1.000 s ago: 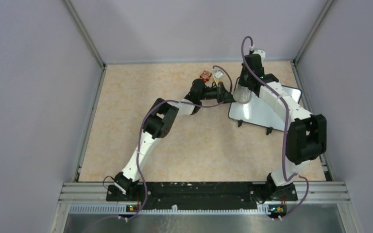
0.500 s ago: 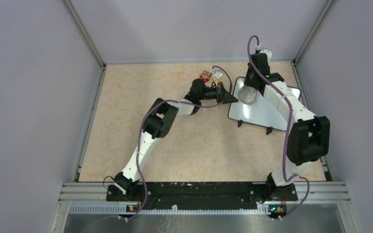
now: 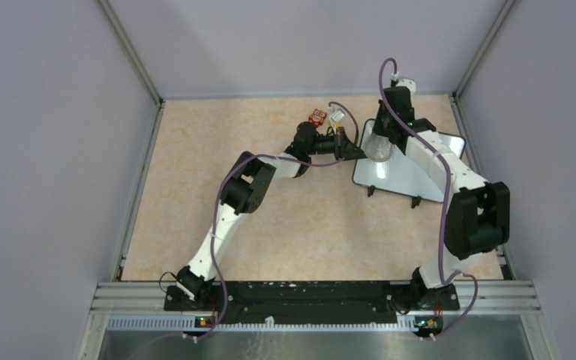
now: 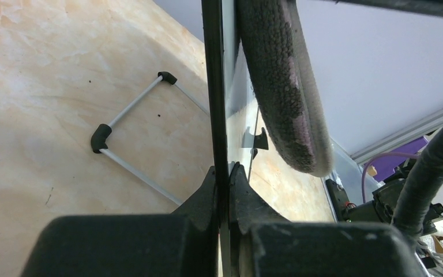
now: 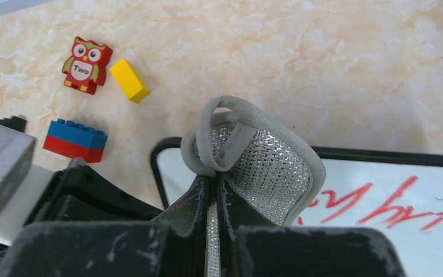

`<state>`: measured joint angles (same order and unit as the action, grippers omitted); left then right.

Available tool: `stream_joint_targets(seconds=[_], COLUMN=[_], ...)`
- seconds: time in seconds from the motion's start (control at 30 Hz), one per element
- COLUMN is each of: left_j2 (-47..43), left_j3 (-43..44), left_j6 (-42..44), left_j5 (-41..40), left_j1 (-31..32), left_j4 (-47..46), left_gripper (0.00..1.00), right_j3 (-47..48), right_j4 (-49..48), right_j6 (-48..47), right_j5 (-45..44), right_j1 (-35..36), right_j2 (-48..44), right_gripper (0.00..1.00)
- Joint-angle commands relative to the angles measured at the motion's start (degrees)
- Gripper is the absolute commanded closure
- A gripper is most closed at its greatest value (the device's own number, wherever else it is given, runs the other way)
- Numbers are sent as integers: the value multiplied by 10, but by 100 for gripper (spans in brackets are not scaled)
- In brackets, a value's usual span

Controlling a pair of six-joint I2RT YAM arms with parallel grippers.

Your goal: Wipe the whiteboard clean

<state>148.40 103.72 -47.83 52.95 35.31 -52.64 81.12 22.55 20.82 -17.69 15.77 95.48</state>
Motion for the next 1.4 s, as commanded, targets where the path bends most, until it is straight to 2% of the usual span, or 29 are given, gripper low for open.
stream_joint_targets(seconds=[0.0,0.1,0.3,0.6,0.8,0.97,1.23,1.37], left_j2=[-12,-13,-16,-14,-14,-14,-15,-15], left_j3=[-12,-15,-19,-16,-15,-15,-17,-17], left_j6=[87,87,89,89,89,89,88,87], left_j5=[-9,-9,-10,-11,-10,-10,-10,-10], left_j1=[1,1,1,1,0,1,0,1], left_j4=[6,5,4,7,6,6,5,4], left_gripper=[100,100,100,100,100,100,100,100], right_j3=[-80,-106,-106,-50,-3,-21,-132,-144], right_j4=[-21,-22,-21,-27,-17,-13,-22,-23], right_j6=[9,8,-1,1,4,0,3,-4], right_j5=[-5,-5,-2,-8,-4,-26,-19,-24], right_j1=[-60,-84,-82,24,46,27,-64,-73], right_j2=[-56,-79,-80,-22,21,-2,-83,-100], right_gripper=[100,100,100,100,100,100,100,100])
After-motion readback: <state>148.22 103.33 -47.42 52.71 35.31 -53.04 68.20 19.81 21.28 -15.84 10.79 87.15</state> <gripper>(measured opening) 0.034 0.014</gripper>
